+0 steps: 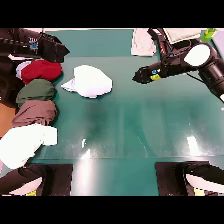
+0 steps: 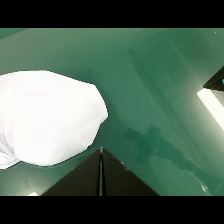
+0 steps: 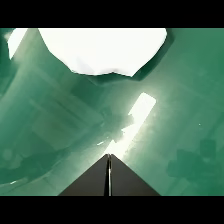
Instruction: Fold the shirts.
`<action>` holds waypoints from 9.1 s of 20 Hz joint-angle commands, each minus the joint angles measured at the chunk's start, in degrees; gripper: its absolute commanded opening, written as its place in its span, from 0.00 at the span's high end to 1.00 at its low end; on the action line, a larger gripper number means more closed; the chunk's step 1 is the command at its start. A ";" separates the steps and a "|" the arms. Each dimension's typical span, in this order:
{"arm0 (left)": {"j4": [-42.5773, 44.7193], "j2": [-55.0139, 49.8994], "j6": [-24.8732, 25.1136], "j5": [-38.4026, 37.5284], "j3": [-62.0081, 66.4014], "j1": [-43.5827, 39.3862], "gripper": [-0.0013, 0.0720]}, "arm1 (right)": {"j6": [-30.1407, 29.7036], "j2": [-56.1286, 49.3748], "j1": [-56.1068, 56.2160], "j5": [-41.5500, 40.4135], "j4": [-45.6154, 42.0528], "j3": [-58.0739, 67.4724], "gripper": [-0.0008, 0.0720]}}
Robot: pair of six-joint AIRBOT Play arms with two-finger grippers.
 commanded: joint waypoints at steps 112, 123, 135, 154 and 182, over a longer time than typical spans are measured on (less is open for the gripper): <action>1.20 -15.34 4.02 13.77 -19.89 11.47 0.94 | 14.21 4.66 -0.94 5.62 -22.47 -17.09 0.97; -0.79 13.51 4.48 18.95 -1.29 13.84 0.94 | 8.33 25.44 -15.87 10.23 -26.51 20.15 0.97; -11.04 10.97 8.00 12.52 9.88 13.84 0.94 | 7.67 21.88 -9.22 10.21 -31.56 28.57 0.97; -5.22 -2.93 2.64 7.48 -9.92 13.84 0.94 | 5.27 -6.49 -9.22 17.64 -21.09 33.46 0.97; 0.17 4.66 -5.16 6.73 -51.17 13.84 0.35 | 6.47 18.36 -40.63 17.11 -17.49 -40.94 0.11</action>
